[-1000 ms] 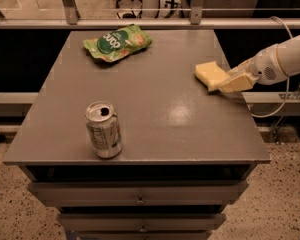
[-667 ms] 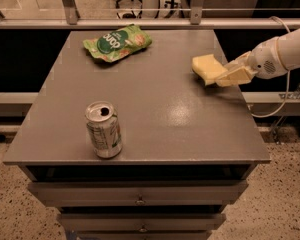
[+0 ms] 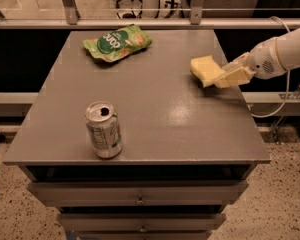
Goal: Move sponge near green rice chip bag
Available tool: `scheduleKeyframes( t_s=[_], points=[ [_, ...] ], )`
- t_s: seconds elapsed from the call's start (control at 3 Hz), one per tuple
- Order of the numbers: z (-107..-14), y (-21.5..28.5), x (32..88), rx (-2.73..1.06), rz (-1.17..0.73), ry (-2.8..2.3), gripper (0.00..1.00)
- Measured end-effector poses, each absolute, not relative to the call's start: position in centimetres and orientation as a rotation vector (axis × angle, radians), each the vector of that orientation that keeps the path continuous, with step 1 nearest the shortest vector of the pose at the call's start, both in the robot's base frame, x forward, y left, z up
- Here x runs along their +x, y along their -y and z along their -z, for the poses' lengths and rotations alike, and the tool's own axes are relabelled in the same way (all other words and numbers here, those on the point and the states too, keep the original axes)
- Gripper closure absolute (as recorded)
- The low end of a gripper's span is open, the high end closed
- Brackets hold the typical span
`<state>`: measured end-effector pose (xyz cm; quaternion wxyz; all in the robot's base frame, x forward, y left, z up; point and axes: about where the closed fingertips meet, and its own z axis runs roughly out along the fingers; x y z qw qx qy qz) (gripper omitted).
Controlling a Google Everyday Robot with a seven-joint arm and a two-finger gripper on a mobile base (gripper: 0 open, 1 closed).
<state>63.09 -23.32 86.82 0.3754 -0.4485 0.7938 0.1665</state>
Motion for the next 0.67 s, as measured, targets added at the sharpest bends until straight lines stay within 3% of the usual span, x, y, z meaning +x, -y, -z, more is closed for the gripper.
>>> scheduleKeyframes(
  t_s=[0.67],
  points=[
    [-86.4,16.1,65.4,-1.261,-0.471,-1.957,1.0]
  ],
)
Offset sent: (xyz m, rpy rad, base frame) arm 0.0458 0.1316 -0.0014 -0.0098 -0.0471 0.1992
